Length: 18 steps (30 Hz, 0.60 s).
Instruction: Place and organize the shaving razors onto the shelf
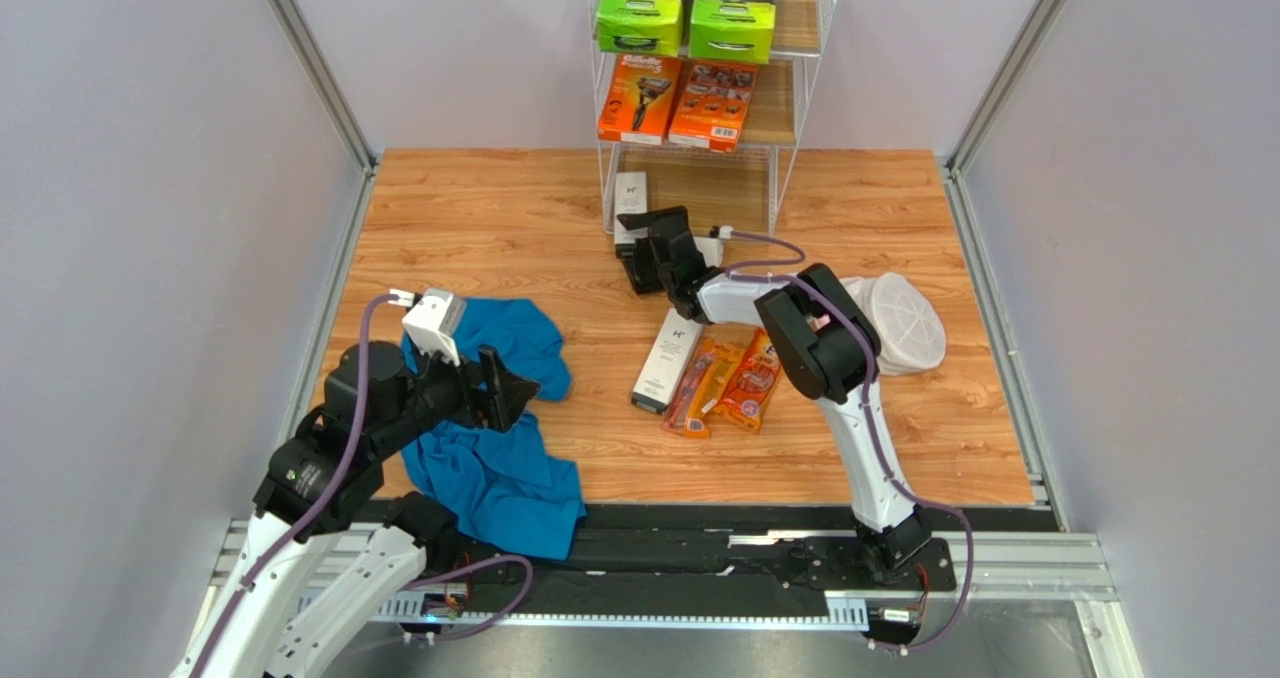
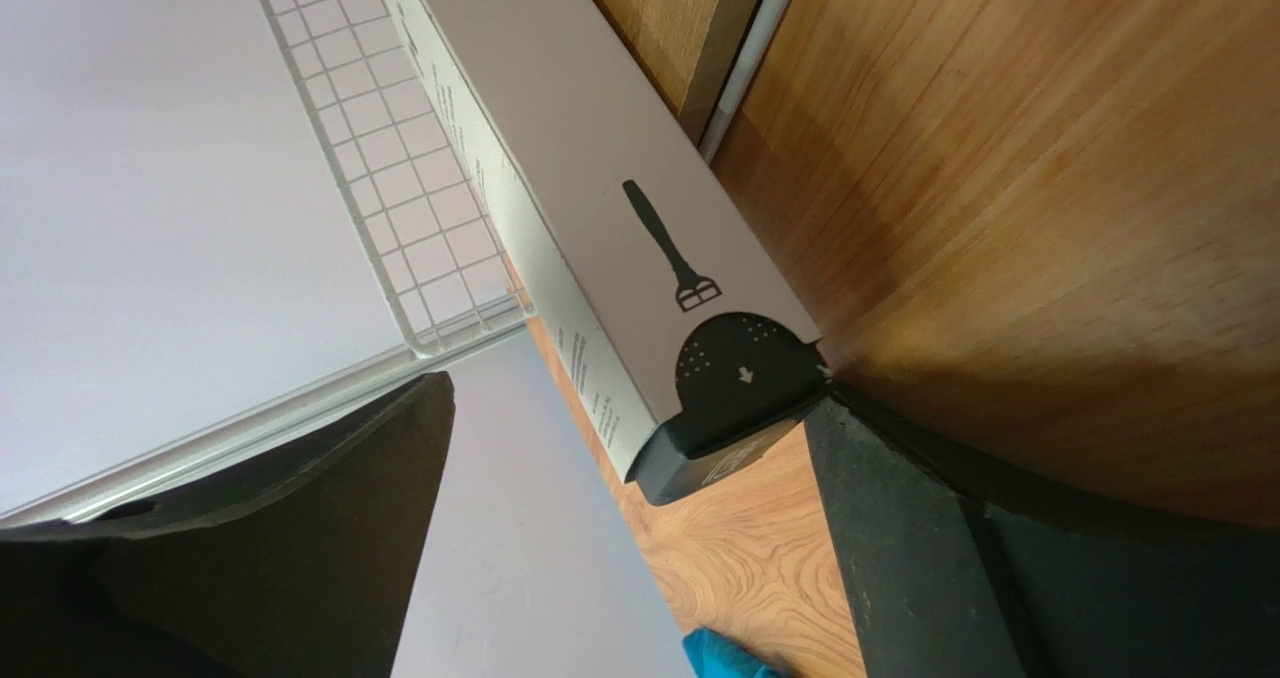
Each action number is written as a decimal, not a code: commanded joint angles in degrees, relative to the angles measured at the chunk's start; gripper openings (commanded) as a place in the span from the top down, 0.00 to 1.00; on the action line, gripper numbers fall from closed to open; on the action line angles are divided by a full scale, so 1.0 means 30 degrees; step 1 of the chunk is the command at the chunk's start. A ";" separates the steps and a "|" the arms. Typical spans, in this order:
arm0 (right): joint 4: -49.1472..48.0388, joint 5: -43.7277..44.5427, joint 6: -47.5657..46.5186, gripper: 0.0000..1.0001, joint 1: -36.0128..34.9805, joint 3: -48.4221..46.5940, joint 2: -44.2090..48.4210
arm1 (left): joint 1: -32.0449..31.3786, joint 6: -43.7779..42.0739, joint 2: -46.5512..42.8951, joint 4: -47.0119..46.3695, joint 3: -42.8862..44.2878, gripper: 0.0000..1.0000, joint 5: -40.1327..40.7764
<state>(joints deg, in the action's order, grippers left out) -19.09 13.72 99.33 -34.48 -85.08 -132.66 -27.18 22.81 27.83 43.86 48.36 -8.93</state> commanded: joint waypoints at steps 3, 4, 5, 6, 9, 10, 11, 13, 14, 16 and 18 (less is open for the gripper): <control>0.3113 -0.0733 -0.0708 0.00 -0.0079 -0.1290 -0.0077 | 0.0066 0.0570 0.3195 -0.1226 0.0169 0.11 0.1483; 0.3025 -0.0850 -0.0620 0.00 -0.0108 -0.0970 -0.0048 | 0.0066 0.0600 0.3898 -0.1520 0.0199 0.11 0.1337; 0.2850 -0.1054 -0.0503 0.00 -0.0108 -0.0764 0.0069 | 0.0066 0.0630 0.5297 -0.1813 0.0315 0.11 0.0959; 0.2558 -0.1230 -0.0415 0.00 -0.0079 -0.0530 0.0128 | 0.0066 0.0630 0.5863 -0.2396 0.0403 0.11 0.0781; 0.1740 -0.1787 -0.0064 0.00 0.0067 0.0700 0.0508 | 0.0066 0.0688 0.7214 -0.3714 0.0608 0.11 0.0252; 0.1561 -0.1963 -0.0005 0.00 0.0096 0.0935 0.0596 | 0.0066 0.0659 0.7361 -0.3894 0.0667 0.11 0.0252; 0.1414 -0.2254 0.0025 0.00 0.0126 0.1402 0.0684 | 0.0066 0.0601 0.7478 -0.3983 0.0842 0.11 0.0339; 0.0887 -0.2519 0.0054 0.00 0.0126 0.1815 0.1006 | 0.0066 0.0251 0.7596 -0.3984 0.1048 0.11 0.0544; 0.0769 -0.2724 0.0141 0.00 0.0126 0.2048 0.1065 | 0.0095 0.0075 0.7713 -0.3897 0.1251 0.11 0.0690; 0.0185 -0.2873 0.0434 0.01 0.0126 0.2868 0.1387 | 0.0153 -0.0305 0.7860 -0.3633 0.1341 0.11 0.0866; -0.0169 -0.3077 0.0406 0.01 0.0096 0.3512 0.1650 | 0.0270 -0.0512 0.7977 -0.3429 0.1342 0.11 0.0838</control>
<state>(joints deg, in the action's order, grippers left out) -21.41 6.70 100.44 -34.04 -79.00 -129.51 -26.98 23.59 51.70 35.35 49.69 -6.90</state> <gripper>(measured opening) 0.992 0.888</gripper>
